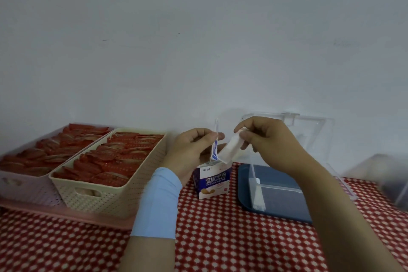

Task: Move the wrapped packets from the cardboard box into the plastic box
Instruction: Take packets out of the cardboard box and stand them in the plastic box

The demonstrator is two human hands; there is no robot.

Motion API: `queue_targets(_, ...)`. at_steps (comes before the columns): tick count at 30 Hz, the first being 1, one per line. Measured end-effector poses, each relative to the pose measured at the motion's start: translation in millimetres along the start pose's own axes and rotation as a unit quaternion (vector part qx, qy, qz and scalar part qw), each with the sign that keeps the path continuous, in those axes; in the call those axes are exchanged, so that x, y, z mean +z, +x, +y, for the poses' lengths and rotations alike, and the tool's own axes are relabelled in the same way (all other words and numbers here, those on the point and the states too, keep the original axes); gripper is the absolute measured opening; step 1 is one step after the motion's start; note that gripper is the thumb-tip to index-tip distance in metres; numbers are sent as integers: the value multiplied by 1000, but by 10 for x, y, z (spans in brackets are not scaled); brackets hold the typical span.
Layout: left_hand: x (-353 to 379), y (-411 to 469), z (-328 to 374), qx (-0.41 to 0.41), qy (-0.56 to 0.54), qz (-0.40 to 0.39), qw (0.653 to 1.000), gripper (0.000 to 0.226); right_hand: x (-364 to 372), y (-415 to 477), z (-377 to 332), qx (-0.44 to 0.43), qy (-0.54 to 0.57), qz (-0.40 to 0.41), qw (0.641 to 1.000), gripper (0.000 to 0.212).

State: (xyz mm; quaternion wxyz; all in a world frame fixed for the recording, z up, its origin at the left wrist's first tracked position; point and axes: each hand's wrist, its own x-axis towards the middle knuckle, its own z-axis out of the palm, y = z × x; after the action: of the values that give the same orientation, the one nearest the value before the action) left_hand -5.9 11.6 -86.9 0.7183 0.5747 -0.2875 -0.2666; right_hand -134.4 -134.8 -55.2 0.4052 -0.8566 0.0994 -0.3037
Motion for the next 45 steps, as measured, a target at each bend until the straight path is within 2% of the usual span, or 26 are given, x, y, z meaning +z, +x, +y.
queue_targets(3, 123, -34, -6, -44, -39, -46, 997, 25, -127, -134, 41, 14, 15, -28, 999, 22)
queue_targets(8, 218, -56, -12, -74, -89, -61, 991, 26, -199, -230, 110, 27, 66, -45, 996, 22)
queue_targets(11, 332, -108, -18, -90, -116, -105, 984, 28, -129, -223, 113, 19, 85, -15, 996, 26)
queue_targets(15, 405, -103, -84, -98, -146, -140, 974, 31, -12, -204, 134, 6, 56, 69, 996, 24)
queue_targets(20, 429, -79, -153, -87, -128, -155, 976, 38, 103, -189, 197, 40, 86, 96, 991, 17)
queue_targets(22, 433, -65, -168, -83, -134, -139, 978, 31, 102, -198, 216, 33, 54, 97, 993, 26)
queue_targets(24, 422, -54, -174, -75, -148, -133, 977, 30, 40, -217, 197, 10, 22, 65, 998, 26)
queue_targets(26, 402, -58, -161, -71, -155, -140, 975, 34, -37, -264, 132, -2, 14, -24, 1000, 24)
queue_targets(29, 370, -57, -164, -92, -166, -154, 970, 41, -72, -320, 47, -1, -14, -114, 993, 42)
queue_targets(31, 377, -60, -162, -102, -172, -160, 967, 50, -41, -327, 21, -20, -7, -113, 993, 46)
queue_targets(34, 394, -68, -155, -94, -198, -155, 963, 54, -7, -322, 17, -50, -35, -81, 995, 40)
queue_targets(39, 381, -53, -179, -83, -212, -151, 962, 40, 12, -336, -1, -60, -69, -75, 993, 48)
queue_targets(42, 351, -51, -188, -79, -214, -156, 961, 37, -1, -314, 43, -46, -38, -87, 994, 38)
queue_targets(45, 334, -75, -174, -85, -227, -171, 955, 34, -32, -269, 78, 1, 125, -48, 991, 21)
